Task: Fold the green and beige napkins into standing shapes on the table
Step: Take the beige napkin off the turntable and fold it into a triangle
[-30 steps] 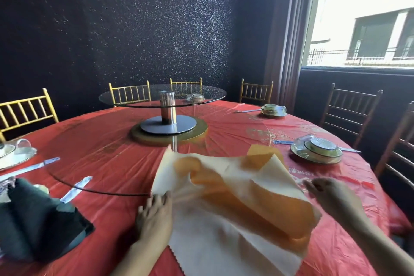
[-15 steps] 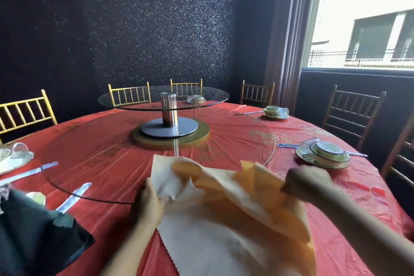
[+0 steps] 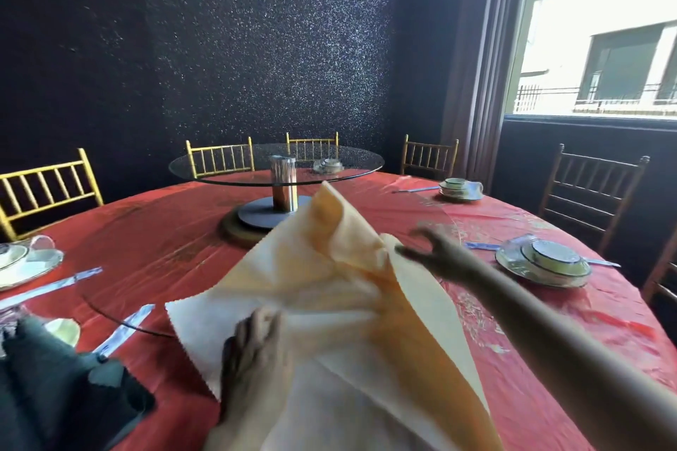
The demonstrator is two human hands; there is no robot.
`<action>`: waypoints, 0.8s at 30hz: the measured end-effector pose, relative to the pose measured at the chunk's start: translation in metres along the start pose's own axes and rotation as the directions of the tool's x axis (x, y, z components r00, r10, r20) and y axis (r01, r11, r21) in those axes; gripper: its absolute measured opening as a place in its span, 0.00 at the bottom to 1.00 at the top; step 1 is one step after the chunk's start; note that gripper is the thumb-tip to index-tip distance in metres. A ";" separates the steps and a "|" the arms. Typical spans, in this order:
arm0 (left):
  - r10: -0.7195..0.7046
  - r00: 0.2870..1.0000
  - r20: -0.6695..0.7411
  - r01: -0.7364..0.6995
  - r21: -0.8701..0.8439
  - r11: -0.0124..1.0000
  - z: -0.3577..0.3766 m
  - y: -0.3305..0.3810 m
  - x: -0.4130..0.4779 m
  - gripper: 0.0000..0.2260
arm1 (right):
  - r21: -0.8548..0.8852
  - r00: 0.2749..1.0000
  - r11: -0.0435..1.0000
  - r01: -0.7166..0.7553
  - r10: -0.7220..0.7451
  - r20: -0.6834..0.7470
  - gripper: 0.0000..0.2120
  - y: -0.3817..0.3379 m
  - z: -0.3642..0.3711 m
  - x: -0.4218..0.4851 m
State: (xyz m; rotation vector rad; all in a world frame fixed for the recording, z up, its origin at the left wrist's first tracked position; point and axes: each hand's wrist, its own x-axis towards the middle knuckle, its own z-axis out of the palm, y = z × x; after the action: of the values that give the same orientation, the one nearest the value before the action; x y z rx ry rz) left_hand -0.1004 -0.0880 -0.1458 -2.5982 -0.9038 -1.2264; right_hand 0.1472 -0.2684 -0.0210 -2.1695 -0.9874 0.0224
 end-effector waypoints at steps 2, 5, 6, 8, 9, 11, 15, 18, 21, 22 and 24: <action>0.205 0.924 0.323 -0.203 -0.040 0.978 0.016 0.045 -0.011 0.20 | -0.337 0.974 0.936 -0.098 0.159 0.158 0.34 0.025 0.024 -0.020; 0.222 0.808 0.545 -0.192 -0.112 0.975 0.015 0.069 -0.009 0.27 | -0.631 0.985 0.772 -0.083 0.159 0.065 0.19 0.054 0.047 -0.043; 0.197 0.817 0.542 -0.196 -0.062 0.979 0.019 0.068 -0.008 0.34 | -0.627 0.989 0.770 -0.115 0.151 0.004 0.14 0.058 0.044 -0.047; 0.236 0.712 0.662 -0.207 -0.124 0.971 0.016 0.077 -0.014 0.54 | -0.487 0.988 0.860 -0.152 0.145 -0.053 0.16 0.071 0.039 -0.051; 0.241 0.666 0.706 -0.178 -0.163 0.970 0.014 0.080 -0.014 0.60 | -0.403 0.992 0.907 -0.124 0.128 -0.018 0.22 0.076 0.038 -0.054; 0.249 0.558 0.792 -0.173 -0.182 0.968 0.008 0.081 -0.013 0.63 | -0.396 0.995 0.916 -0.062 0.090 0.053 0.33 0.080 0.045 -0.061; 0.264 0.554 0.789 -0.171 -0.203 0.964 0.008 0.079 -0.014 0.64 | -0.491 0.999 0.871 -0.039 0.017 -0.048 0.12 0.091 0.063 -0.066; 0.279 0.578 0.767 -0.143 -0.242 0.960 0.008 0.078 -0.017 0.63 | -0.368 0.959 0.886 -0.280 0.244 -0.143 0.10 0.096 0.039 -0.068; 0.283 0.582 0.762 -0.131 -0.255 0.958 0.007 0.076 -0.017 0.63 | -0.258 0.855 0.824 -0.504 0.435 -0.283 0.17 0.133 -0.003 -0.079; 0.284 0.587 0.758 -0.127 -0.260 0.957 0.007 0.076 -0.018 0.63 | -0.264 0.817 0.778 -0.570 0.505 -0.277 0.17 0.150 -0.016 -0.087; 0.287 0.595 0.750 -0.140 -0.255 0.957 0.005 0.077 -0.017 0.64 | -0.270 0.773 0.725 -0.633 0.580 -0.257 0.15 0.173 -0.037 -0.097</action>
State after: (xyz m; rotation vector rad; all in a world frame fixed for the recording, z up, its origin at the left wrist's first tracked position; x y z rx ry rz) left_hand -0.0615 -0.1570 -0.1509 -3.2935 -0.5244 -0.0195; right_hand 0.2014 -0.4293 -0.1301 -2.6882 -0.1436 -0.0073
